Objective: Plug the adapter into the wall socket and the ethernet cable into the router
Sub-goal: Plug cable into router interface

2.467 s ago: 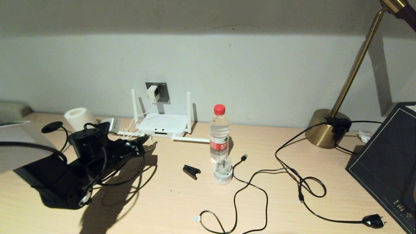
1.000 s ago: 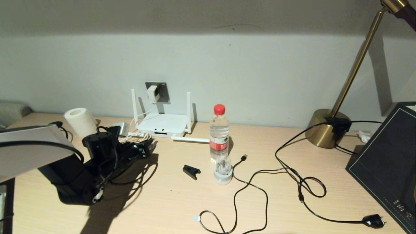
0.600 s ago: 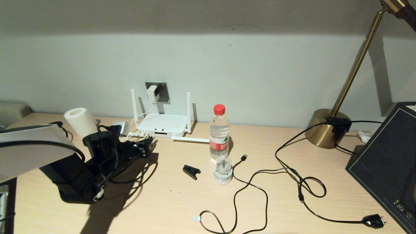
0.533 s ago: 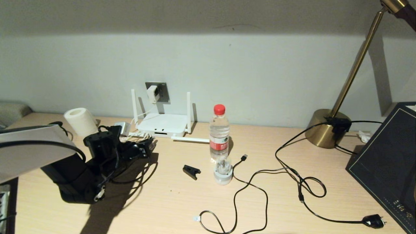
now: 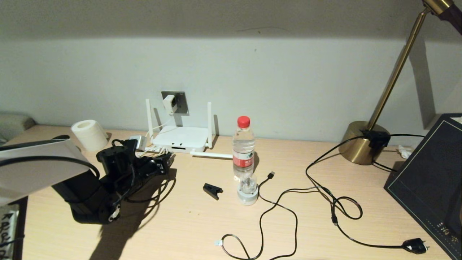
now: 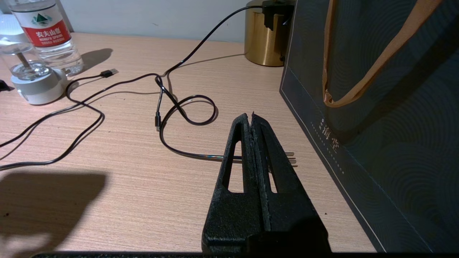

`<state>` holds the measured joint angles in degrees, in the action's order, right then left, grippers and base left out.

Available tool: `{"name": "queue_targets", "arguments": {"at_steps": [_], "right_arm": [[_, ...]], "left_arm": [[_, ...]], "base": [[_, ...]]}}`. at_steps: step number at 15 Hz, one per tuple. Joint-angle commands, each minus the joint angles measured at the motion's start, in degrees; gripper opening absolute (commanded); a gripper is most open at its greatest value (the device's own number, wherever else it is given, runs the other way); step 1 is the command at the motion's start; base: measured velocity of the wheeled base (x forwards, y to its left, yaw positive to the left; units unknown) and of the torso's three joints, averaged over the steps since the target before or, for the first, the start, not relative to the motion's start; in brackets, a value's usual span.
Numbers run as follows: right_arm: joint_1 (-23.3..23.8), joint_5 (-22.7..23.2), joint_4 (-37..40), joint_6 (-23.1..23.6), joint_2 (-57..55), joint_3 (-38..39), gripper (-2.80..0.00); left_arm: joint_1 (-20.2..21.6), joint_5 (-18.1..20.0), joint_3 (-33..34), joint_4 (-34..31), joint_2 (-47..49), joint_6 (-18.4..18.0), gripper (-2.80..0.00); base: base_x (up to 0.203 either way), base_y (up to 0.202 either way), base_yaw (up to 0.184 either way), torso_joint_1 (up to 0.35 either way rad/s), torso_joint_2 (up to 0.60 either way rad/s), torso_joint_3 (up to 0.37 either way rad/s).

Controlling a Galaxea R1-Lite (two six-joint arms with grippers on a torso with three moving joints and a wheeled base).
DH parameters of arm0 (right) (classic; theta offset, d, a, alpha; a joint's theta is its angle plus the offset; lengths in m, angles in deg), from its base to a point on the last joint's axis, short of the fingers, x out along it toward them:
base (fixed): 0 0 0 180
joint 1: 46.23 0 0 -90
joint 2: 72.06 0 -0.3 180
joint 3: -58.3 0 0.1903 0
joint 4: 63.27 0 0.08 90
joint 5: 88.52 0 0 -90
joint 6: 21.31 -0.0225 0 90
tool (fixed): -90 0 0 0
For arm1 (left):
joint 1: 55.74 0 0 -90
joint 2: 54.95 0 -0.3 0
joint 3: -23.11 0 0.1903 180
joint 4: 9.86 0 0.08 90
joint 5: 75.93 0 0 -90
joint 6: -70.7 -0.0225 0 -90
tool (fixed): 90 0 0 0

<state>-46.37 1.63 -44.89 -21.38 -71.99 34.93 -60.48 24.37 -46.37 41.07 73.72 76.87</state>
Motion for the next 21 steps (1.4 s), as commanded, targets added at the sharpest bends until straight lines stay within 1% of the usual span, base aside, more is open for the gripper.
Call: {"name": "queue_targets", "arguments": {"at_steps": [1, 21], "right_arm": [[0.0, 0.0, 0.0, 0.0, -0.1, 2.0, -2.8], [0.0, 0.0, 0.0, 0.0, -0.1, 2.0, -2.8]], "left_arm": [[0.1, 0.1, -0.5, 0.4, 0.1, 0.1, -2.8], [0.7, 0.1, -2.5, 0.4, 1.4, -0.4, -2.8]], "base": [[0.0, 0.0, 0.0, 0.0, 0.0, 0.0], [0.0, 0.0, 0.0, 0.0, 0.0, 0.0]]}}
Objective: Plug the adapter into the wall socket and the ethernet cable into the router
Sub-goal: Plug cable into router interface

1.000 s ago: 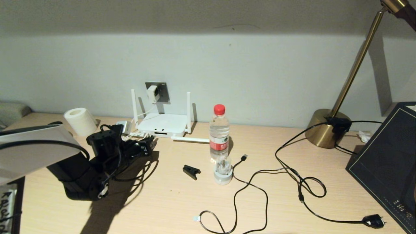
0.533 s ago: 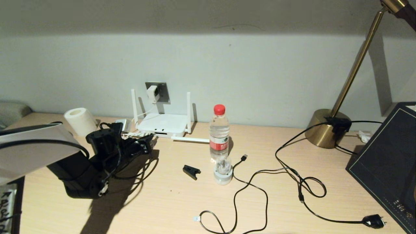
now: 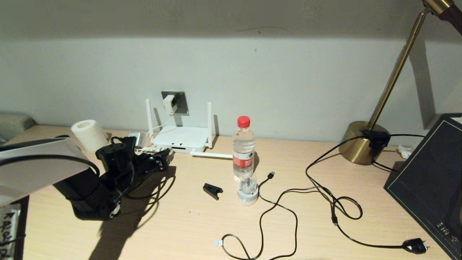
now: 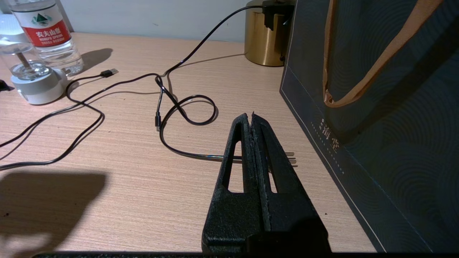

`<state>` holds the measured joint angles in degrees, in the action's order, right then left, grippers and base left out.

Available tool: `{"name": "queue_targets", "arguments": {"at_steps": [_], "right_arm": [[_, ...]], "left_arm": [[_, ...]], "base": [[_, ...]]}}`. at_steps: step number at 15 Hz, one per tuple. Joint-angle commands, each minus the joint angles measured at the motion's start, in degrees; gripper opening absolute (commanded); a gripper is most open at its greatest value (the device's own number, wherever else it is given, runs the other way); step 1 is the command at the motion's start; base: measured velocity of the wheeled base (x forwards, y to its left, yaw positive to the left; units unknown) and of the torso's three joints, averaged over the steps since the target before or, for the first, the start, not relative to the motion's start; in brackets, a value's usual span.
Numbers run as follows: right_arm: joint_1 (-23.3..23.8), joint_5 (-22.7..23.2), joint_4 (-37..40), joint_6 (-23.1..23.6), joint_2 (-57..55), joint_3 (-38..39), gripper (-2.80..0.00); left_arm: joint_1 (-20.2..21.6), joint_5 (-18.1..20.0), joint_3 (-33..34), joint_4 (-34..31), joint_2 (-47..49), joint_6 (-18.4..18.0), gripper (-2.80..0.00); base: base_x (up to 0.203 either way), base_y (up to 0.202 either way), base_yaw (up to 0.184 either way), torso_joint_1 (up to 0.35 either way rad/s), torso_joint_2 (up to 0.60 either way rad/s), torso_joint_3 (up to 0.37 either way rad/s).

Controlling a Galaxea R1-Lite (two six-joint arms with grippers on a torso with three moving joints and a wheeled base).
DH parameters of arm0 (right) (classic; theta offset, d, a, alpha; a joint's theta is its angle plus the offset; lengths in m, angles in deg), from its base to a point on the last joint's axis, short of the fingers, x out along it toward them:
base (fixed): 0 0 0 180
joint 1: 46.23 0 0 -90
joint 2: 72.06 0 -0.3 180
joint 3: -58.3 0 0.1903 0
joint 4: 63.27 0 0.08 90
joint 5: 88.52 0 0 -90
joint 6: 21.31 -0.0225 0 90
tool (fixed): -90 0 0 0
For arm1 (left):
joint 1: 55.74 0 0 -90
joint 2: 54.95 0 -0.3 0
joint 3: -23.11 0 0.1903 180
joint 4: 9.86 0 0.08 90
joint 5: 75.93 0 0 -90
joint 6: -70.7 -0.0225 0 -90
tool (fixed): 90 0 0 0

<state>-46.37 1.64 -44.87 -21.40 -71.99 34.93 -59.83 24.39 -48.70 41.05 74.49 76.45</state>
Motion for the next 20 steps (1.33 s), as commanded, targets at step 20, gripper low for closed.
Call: {"name": "queue_targets", "arguments": {"at_steps": [20], "right_arm": [[0.0, 0.0, -0.1, 0.0, -0.1, 2.0, -2.8]], "left_arm": [[-0.4, 0.0, -2.0, 0.4, 2.2, 0.0, -2.8]], "base": [[0.0, 0.0, 0.0, 0.0, 0.0, 0.0]]}}
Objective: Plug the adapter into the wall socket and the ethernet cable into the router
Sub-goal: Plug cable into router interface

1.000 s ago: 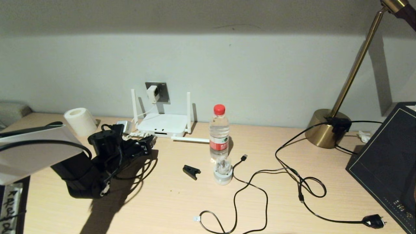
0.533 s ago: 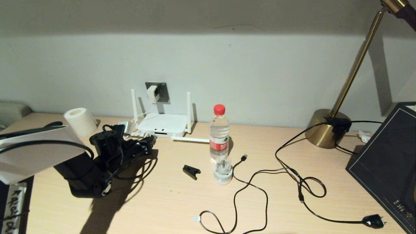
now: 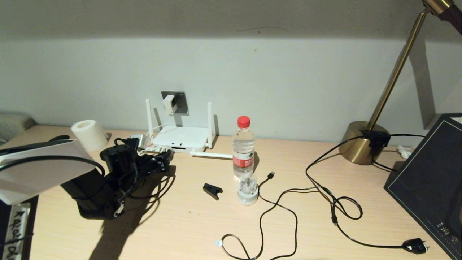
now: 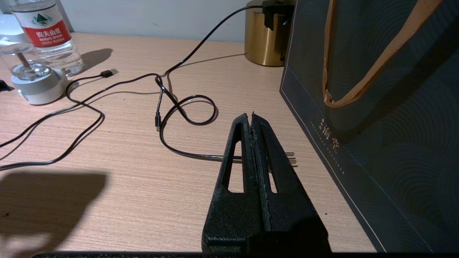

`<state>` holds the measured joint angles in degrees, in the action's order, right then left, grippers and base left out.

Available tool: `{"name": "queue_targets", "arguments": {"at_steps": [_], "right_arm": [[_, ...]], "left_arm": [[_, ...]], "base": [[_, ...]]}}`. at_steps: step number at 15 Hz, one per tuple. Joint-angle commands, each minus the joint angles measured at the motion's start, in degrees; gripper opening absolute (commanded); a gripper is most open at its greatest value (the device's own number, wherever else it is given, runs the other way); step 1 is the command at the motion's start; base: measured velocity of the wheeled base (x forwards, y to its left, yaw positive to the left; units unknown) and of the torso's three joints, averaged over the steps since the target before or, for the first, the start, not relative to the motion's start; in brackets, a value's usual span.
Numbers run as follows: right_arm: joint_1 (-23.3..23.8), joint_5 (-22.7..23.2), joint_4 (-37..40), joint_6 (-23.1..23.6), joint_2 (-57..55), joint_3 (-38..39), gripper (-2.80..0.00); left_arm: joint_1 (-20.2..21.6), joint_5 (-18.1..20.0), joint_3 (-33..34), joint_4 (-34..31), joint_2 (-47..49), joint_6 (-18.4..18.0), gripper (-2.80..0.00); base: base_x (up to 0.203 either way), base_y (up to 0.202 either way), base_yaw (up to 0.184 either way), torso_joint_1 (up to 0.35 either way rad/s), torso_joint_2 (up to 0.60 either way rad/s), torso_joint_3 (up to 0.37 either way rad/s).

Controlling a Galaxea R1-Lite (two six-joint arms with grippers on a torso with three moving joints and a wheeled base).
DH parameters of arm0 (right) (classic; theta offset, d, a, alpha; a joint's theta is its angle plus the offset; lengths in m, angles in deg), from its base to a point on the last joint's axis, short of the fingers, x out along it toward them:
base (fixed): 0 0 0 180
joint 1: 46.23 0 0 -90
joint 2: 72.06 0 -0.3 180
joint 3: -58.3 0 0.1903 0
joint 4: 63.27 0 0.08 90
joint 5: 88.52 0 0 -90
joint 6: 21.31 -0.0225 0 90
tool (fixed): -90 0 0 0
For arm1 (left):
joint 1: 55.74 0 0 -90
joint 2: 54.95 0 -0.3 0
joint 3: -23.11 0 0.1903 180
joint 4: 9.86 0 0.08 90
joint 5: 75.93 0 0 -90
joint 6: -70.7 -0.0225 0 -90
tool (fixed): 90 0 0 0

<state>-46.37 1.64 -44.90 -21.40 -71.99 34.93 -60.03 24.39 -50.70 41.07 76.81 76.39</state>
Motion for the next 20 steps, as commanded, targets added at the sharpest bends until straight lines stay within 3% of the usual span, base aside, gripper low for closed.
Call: {"name": "queue_targets", "arguments": {"at_steps": [1, 20], "right_arm": [[0.0, 0.0, 0.0, 0.0, -0.1, 2.0, -2.8], [0.0, 0.0, 0.0, 0.0, -0.1, 2.0, -2.8]], "left_arm": [[-0.3, 0.1, 0.0, 0.4, -0.1, 0.0, -2.8], [-0.4, 0.0, -1.7, 0.3, 0.6, -1.6, -2.8]], "base": [[0.0, 0.0, 0.0, 0.0, 0.0, 0.0], [0.0, 0.0, 0.0, 0.0, 0.0, 0.0]]}}
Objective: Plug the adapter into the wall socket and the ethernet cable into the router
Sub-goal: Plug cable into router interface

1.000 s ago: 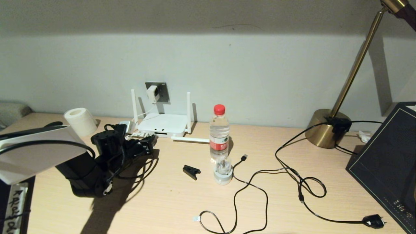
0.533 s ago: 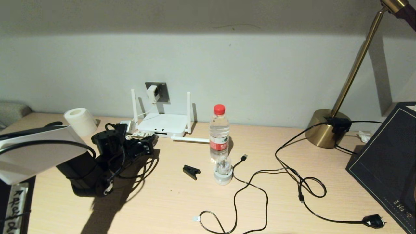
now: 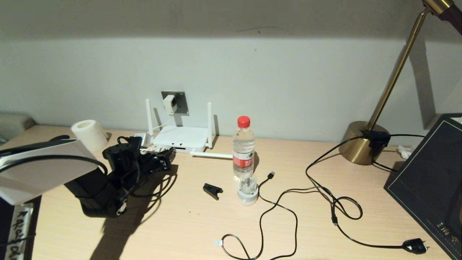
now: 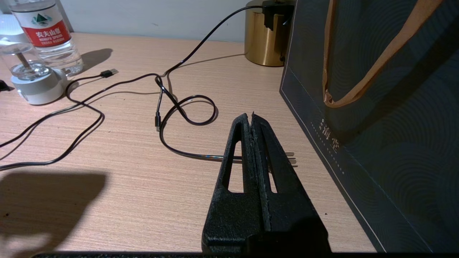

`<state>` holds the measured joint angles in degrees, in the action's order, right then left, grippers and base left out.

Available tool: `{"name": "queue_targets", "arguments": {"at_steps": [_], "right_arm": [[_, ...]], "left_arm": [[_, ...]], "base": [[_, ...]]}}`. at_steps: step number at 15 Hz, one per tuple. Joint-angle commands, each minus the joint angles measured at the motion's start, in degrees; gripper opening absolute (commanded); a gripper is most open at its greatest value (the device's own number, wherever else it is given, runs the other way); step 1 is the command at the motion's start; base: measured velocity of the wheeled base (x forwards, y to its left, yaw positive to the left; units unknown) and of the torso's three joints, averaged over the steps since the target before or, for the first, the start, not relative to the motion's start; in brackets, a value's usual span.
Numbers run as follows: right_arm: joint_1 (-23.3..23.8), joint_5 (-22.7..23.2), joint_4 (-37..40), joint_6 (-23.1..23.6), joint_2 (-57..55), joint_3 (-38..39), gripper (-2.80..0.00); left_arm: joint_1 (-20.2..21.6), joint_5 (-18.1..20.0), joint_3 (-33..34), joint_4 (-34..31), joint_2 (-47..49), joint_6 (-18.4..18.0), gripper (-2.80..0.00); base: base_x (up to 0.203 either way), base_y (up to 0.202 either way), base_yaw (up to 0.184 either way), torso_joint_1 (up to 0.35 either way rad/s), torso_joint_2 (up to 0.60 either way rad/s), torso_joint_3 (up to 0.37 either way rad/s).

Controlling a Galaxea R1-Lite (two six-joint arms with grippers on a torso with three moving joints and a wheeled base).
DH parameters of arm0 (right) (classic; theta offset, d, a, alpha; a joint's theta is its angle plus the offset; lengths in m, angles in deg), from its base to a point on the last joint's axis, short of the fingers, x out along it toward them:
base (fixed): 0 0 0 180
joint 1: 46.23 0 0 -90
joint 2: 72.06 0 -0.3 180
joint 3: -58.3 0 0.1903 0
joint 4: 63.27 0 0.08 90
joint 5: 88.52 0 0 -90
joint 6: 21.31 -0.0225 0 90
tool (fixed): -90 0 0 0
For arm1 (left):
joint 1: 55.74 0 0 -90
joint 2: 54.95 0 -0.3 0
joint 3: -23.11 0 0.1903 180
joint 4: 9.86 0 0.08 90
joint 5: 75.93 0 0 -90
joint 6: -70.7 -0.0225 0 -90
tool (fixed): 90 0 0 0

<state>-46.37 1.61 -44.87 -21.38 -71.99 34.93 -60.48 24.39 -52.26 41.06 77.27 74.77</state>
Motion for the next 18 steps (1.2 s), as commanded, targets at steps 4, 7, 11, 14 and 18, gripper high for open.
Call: {"name": "queue_targets", "arguments": {"at_steps": [4, 7, 11, 14, 18], "right_arm": [[0.0, 0.0, 0.0, 0.0, -0.1, 2.0, -2.8], [0.0, 0.0, -0.1, 0.0, -0.1, 2.0, -2.8], [0.0, 0.0, 0.0, 0.0, -0.1, 2.0, -2.8], [0.0, 0.0, 0.0, 0.0, -0.1, 2.0, -2.8], [0.0, 0.0, -0.1, 0.0, -0.1, 2.0, -2.8]], "left_arm": [[0.1, 0.0, -0.2, 0.3, 0.4, 0.1, -2.8], [0.1, 0.0, -0.6, 0.3, 0.9, 0.1, -2.8], [0.1, -0.8, -1.3, 0.3, 1.7, 0.1, -2.8], [0.0, -0.8, -1.5, 0.3, 1.7, 0.1, -2.8], [0.0, -0.8, -2.4, 0.3, 2.3, 0.1, -2.8]], "base": [[0.0, 0.0, 0.0, 0.0, 0.0, 0.0], [0.0, 0.0, 0.0, 0.0, 0.0, 0.0], [0.0, 0.0, 0.0, 0.0, 0.0, 0.0], [0.0, 0.0, 0.0, 0.0, 0.0, 0.0], [0.0, 0.0, 0.0, 0.0, 0.0, 0.0]]}}
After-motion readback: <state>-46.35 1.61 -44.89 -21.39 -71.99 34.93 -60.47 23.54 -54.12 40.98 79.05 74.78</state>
